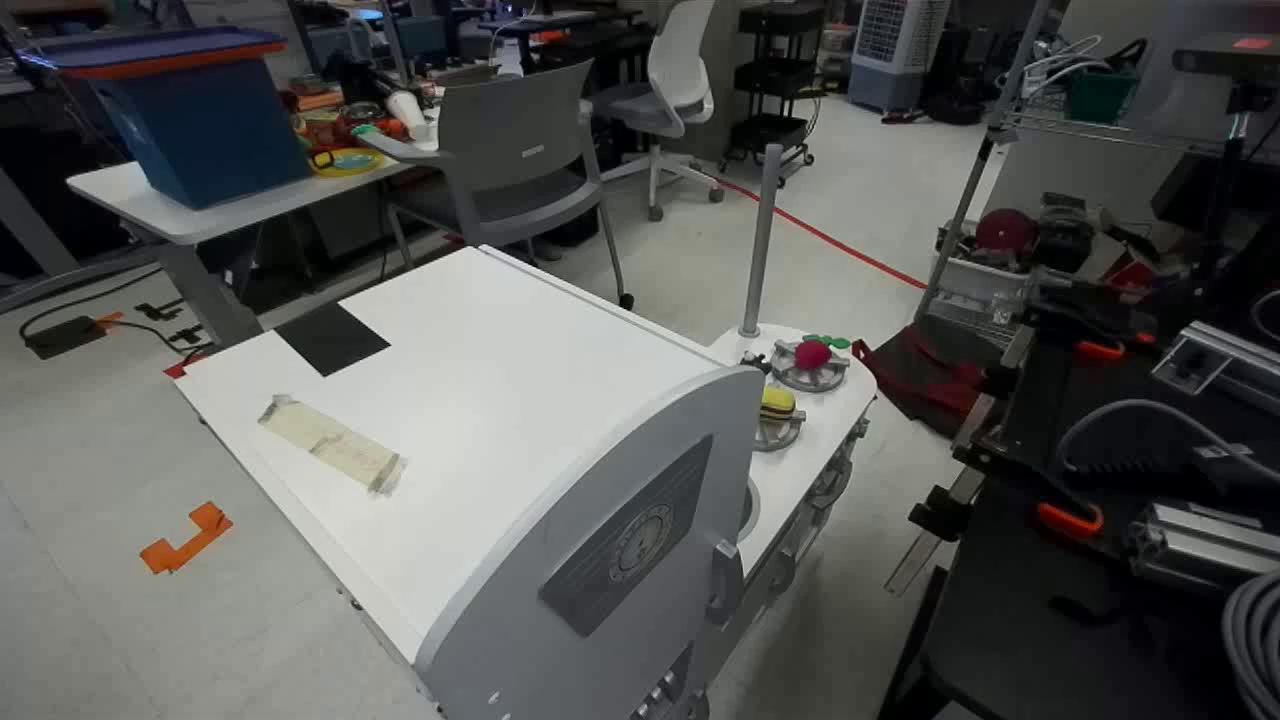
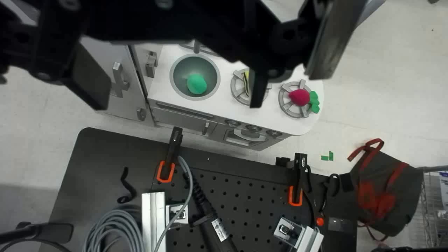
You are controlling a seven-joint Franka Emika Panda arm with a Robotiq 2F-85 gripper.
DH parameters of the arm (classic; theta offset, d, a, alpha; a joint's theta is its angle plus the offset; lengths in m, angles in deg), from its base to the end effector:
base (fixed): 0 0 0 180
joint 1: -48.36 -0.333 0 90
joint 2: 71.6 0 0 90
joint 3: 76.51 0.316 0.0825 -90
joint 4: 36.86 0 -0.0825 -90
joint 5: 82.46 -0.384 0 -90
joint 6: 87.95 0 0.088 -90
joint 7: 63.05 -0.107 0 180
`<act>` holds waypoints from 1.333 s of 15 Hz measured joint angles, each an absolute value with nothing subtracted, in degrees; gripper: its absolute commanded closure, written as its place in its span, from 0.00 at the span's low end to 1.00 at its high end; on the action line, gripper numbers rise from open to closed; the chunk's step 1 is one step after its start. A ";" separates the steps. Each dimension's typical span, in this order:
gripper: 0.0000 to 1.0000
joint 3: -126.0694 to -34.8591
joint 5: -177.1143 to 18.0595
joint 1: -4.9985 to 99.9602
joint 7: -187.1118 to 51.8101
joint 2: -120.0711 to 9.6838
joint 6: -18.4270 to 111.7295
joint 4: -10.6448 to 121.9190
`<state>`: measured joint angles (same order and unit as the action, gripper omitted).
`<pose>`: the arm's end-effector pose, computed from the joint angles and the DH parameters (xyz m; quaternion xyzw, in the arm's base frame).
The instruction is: Remove the green plushy from the sink and put it on the counter
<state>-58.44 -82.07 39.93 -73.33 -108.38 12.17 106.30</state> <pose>0.3096 0.1613 0.4796 0.9875 0.1053 -0.0360 0.1114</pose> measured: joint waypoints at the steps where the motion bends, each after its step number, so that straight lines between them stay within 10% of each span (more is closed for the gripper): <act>1: 0.00 -58.44 -82.07 39.93 -73.33 -108.38 12.18 106.24; 20: 0.00 -63.44 -66.72 47.07 -75.04 -82.55 36.33 103.02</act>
